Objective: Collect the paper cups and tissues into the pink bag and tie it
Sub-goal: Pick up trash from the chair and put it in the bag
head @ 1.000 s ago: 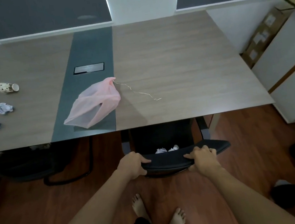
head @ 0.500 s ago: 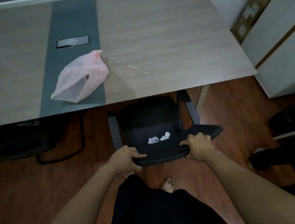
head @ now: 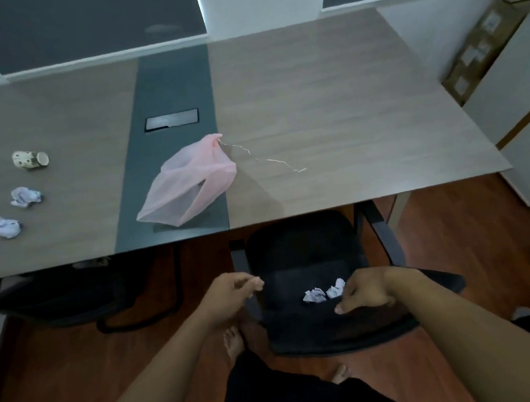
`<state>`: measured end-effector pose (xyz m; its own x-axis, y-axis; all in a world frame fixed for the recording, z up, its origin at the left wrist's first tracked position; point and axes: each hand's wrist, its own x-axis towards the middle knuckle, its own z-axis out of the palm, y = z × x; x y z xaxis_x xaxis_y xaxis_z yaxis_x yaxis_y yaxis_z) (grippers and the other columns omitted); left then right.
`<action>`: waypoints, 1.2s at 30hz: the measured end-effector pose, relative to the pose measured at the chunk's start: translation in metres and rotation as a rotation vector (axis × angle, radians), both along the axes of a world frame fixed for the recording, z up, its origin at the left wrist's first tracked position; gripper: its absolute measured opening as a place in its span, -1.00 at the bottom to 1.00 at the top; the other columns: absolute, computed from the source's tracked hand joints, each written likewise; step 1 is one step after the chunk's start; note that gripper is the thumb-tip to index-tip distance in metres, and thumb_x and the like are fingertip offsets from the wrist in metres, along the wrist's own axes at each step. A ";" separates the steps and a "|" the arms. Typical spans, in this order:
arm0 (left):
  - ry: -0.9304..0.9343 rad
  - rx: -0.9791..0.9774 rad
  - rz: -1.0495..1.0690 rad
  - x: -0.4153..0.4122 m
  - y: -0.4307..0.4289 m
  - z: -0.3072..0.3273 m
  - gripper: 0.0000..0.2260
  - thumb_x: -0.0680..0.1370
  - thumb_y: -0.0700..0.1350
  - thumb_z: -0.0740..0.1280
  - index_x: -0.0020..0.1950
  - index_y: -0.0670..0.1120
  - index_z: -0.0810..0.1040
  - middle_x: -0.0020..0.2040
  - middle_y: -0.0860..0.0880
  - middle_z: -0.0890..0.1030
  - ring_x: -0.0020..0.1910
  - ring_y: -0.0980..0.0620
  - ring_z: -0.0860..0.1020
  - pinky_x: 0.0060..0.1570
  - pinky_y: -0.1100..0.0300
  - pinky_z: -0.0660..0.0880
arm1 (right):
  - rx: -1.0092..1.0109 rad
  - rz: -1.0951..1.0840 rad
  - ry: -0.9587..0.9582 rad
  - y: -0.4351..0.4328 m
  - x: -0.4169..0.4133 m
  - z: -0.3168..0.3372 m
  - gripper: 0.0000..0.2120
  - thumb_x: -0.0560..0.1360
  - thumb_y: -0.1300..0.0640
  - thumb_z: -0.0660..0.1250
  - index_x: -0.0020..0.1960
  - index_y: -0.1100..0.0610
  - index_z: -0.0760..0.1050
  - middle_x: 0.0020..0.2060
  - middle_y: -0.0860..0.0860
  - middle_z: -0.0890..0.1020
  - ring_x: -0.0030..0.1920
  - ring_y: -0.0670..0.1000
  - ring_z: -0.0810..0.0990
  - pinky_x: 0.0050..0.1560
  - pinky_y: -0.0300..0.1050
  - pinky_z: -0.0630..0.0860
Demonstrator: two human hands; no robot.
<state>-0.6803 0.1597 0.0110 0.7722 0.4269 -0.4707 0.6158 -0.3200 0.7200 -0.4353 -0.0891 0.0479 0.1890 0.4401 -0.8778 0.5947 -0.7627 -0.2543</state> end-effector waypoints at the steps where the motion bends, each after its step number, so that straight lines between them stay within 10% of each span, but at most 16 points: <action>1: -0.037 0.072 0.063 0.001 0.024 0.003 -0.79 0.73 0.08 0.36 0.07 0.09 0.79 -0.05 0.13 0.78 -0.06 0.16 0.72 0.09 -0.01 0.69 | 0.077 -0.118 0.045 0.013 -0.001 -0.002 -0.50 0.61 -0.34 0.43 0.28 0.05 0.71 -0.02 -0.18 0.73 -0.05 -0.10 0.69 -0.11 -0.26 0.58; 3: -0.107 0.180 0.210 0.006 0.076 0.009 -0.79 0.73 0.05 0.34 0.02 0.10 0.77 -0.07 0.12 0.77 -0.07 0.12 0.71 0.04 0.00 0.68 | 0.231 -0.291 0.068 0.044 -0.002 -0.007 -0.59 0.68 -0.20 0.41 0.22 0.13 0.74 -0.20 -0.21 0.73 -0.23 -0.18 0.62 -0.29 -0.38 0.48; 8: -0.221 0.460 0.386 0.020 0.204 0.016 -0.88 0.66 -0.04 0.42 0.17 -0.03 0.66 0.13 -0.01 0.61 0.07 -0.05 0.61 0.14 -0.07 0.62 | 0.419 -0.691 0.098 0.151 -0.015 -0.011 -0.73 0.71 -0.11 0.39 0.24 0.04 0.70 0.24 0.17 0.73 0.09 0.07 0.74 -0.08 -0.15 0.60; 12: -0.149 0.550 0.337 0.028 0.282 0.009 -0.45 0.49 -0.02 0.60 0.43 0.00 0.50 0.34 -0.06 0.42 0.31 -0.11 0.48 0.31 0.05 0.45 | 0.473 -0.943 0.181 0.245 -0.025 -0.011 -0.73 0.72 -0.12 0.36 0.32 -0.01 0.63 0.25 0.00 0.70 0.20 -0.01 0.70 0.23 0.07 0.70; 17: 0.077 0.646 0.051 0.047 0.340 -0.012 0.02 0.39 0.20 0.67 0.74 0.11 0.21 0.69 -0.22 0.16 0.63 -0.31 0.20 0.52 -0.28 0.33 | 0.474 -1.212 0.203 0.341 -0.038 -0.021 -0.44 0.69 -0.14 0.39 0.60 0.04 0.35 0.33 0.04 0.60 0.29 0.09 0.65 0.21 0.10 0.74; 21: -0.029 0.641 -0.097 0.074 0.368 -0.025 -0.62 0.67 0.13 0.42 0.44 0.00 0.65 0.59 -0.17 0.39 0.50 -0.29 0.39 0.45 -0.23 0.45 | 0.473 -1.289 0.148 0.387 -0.040 -0.033 -0.15 0.67 -0.13 0.42 0.76 -0.02 -0.01 0.31 0.10 0.55 0.19 0.10 0.62 0.23 0.15 0.73; 27: -0.240 0.244 -0.148 0.098 0.359 -0.009 -0.73 0.81 0.04 0.16 -0.03 -0.02 0.47 -0.16 -0.02 0.58 -0.17 -0.01 0.55 -0.08 -0.04 0.49 | 0.524 -1.289 -0.126 0.411 -0.025 -0.041 0.02 0.57 -0.14 0.55 0.75 0.03 -0.05 0.53 0.23 0.38 0.27 0.20 0.50 0.16 0.07 0.50; 30: -0.219 -0.042 -0.083 0.098 0.348 0.004 -0.69 0.79 0.15 0.16 -0.03 0.03 0.51 -0.14 0.03 0.62 -0.21 0.17 0.54 -0.08 0.10 0.48 | 0.519 -1.302 -0.109 0.410 -0.020 -0.041 0.00 0.54 -0.17 0.58 0.73 0.12 0.08 0.52 0.19 0.43 0.36 0.21 0.53 0.29 0.10 0.55; 33: -0.195 -0.343 0.006 0.096 0.337 0.015 -0.76 0.74 0.16 0.23 0.09 0.16 0.68 -0.04 0.24 0.72 0.04 0.05 0.71 0.03 0.15 0.57 | 0.489 -1.301 0.000 0.402 -0.022 -0.045 -0.47 0.65 -0.14 0.46 0.47 0.17 0.54 0.35 0.17 0.65 0.28 0.23 0.64 0.38 0.24 0.61; 36: -0.189 -0.756 0.046 0.091 0.330 0.018 -0.42 0.67 0.46 0.13 0.48 0.15 0.62 0.36 -0.04 0.72 0.38 -0.15 0.67 0.24 0.05 0.67 | 0.473 -1.382 0.013 0.386 -0.028 -0.045 -0.73 0.74 -0.08 0.30 0.13 0.11 0.63 0.16 0.16 0.72 0.05 0.13 0.66 0.25 0.17 0.65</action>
<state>-0.5890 0.4897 0.0293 0.8576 0.0764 -0.5085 0.4613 0.3226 0.8265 -0.4629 0.2971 0.0026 0.6852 0.1603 -0.7105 -0.5308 -0.5580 -0.6378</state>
